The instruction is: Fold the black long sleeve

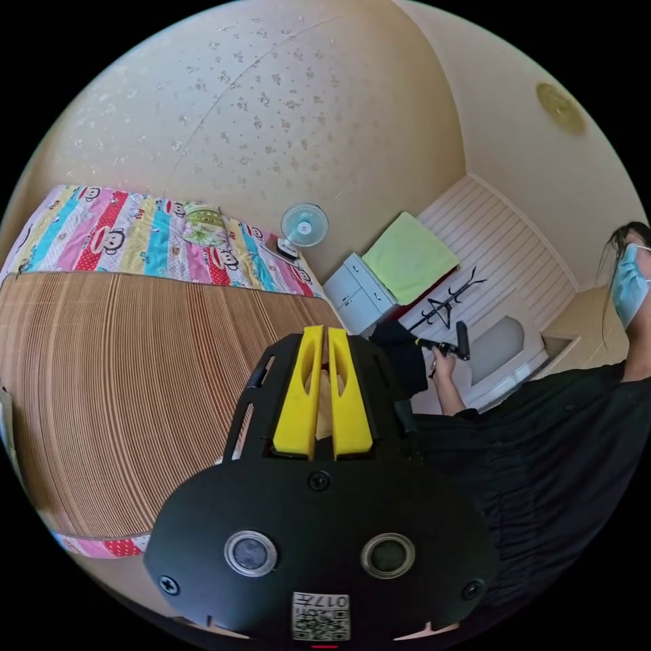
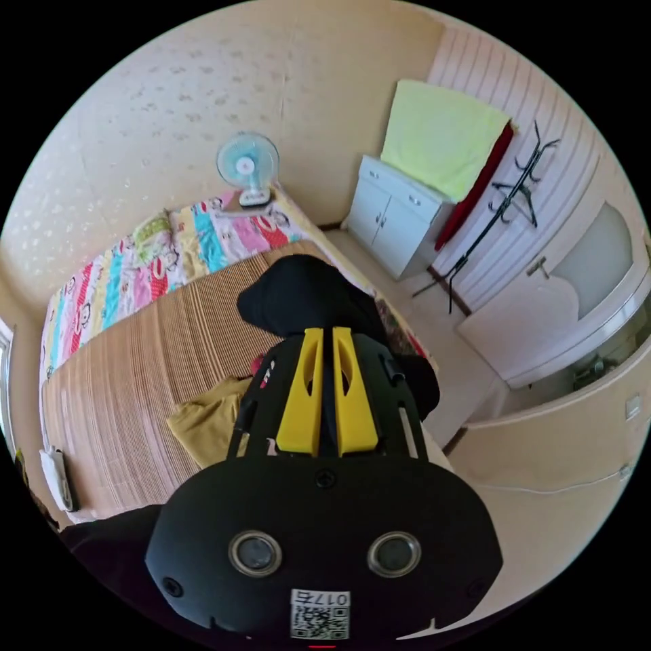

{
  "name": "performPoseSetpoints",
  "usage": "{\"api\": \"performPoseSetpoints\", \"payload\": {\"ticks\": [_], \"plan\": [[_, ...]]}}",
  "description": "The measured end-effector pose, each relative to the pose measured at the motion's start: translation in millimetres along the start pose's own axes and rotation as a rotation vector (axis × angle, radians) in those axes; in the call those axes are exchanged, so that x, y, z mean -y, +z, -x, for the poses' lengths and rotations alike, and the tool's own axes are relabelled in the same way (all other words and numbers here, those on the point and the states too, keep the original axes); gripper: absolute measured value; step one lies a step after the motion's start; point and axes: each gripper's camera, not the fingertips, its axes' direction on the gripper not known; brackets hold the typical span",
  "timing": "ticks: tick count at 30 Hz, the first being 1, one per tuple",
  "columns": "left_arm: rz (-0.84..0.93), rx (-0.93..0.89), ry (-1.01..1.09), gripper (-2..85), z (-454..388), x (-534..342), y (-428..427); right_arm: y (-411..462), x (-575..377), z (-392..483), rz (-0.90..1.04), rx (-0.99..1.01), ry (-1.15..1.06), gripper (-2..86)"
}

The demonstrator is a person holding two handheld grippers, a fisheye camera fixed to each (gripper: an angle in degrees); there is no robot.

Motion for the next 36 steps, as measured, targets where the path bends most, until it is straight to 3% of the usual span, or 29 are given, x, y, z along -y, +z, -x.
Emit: {"api": "performPoseSetpoints", "payload": {"ticks": [4, 7, 10, 13, 15, 18, 21, 26, 32, 36], "plan": [[0.080, -0.076, 0.071, -0.5, -9, 16, 45, -110, -28, -16, -0.292, 0.139, -0.010, 2.6], [0.111, -0.136, 0.172, 0.6, -30, 28, 67, -189, -64, -42, -0.557, 0.374, -0.055, 2.6], [0.156, -0.209, 0.308, 4.1, -61, 40, 83, -236, -95, -89, -0.799, 0.731, -0.100, 2.5], [0.191, -0.314, 0.463, 5.4, -97, 46, 87, -224, -98, -141, -0.923, 1.169, -0.110, 2.5], [0.186, -0.350, 0.544, 5.7, -117, 46, 83, -184, -90, -170, -1.011, 1.623, -0.123, 2.6], [0.134, -0.375, 0.626, 5.9, -140, 44, 66, -127, -77, -171, -1.110, 2.148, -0.146, 2.6], [0.104, -0.392, 0.652, 6.6, -151, 43, 53, -86, -68, -135, -1.039, 2.516, -0.155, 2.6], [0.127, -0.327, 0.681, 13.0, -162, 49, 64, -48, -87, -64, -1.012, 2.961, -0.088, 2.5], [0.065, -0.417, 0.646, 17.5, -174, 65, 61, -31, -102, -14, -0.717, 3.053, 0.052, 2.5], [-0.050, -0.239, 0.662, 17.0, -177, 62, 48, -21, -106, 4, -0.590, 3.091, 0.104, 2.5]]}}
